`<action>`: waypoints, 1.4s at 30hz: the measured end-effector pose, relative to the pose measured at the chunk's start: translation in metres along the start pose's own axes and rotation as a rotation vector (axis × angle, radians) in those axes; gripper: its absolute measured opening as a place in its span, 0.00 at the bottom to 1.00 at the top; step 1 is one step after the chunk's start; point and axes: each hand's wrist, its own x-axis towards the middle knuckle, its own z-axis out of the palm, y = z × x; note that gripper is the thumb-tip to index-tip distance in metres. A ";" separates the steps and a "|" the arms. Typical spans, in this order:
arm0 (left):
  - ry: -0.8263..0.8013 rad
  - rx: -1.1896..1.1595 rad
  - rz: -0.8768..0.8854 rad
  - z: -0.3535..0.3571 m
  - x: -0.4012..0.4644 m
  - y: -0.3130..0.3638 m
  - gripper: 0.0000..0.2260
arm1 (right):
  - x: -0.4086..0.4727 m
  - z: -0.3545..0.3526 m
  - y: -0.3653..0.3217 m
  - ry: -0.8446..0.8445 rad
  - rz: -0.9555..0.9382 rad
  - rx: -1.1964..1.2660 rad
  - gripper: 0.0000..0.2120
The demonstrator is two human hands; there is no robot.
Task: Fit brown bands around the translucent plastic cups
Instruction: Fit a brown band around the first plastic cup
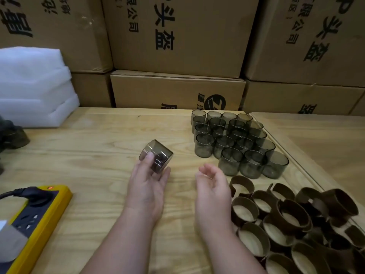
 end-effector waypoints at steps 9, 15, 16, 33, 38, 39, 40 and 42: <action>-0.111 0.072 -0.193 0.017 0.007 0.000 0.33 | 0.023 0.050 0.008 -0.155 -0.087 -0.008 0.22; -0.111 0.130 -0.136 0.016 0.017 -0.008 0.28 | 0.034 0.045 0.012 -0.140 0.014 0.102 0.21; -0.095 0.114 -0.127 0.016 0.018 -0.009 0.24 | 0.034 0.044 0.012 -0.117 0.020 0.125 0.20; 0.013 0.215 0.020 -0.025 -0.052 -0.006 0.22 | 0.029 0.044 0.003 -0.088 0.079 0.358 0.23; -0.044 0.309 -0.019 0.005 -0.012 0.001 0.32 | 0.024 0.047 0.001 -0.112 0.074 0.342 0.15; -0.066 0.312 -0.054 0.012 -0.002 0.002 0.32 | 0.024 0.047 0.002 -0.106 0.070 0.328 0.13; -0.079 0.316 -0.093 0.018 0.006 0.003 0.31 | 0.024 0.048 0.001 -0.092 0.066 0.306 0.12; -0.103 0.325 -0.155 0.030 0.020 0.002 0.31 | 0.025 0.049 0.000 -0.044 0.063 0.274 0.14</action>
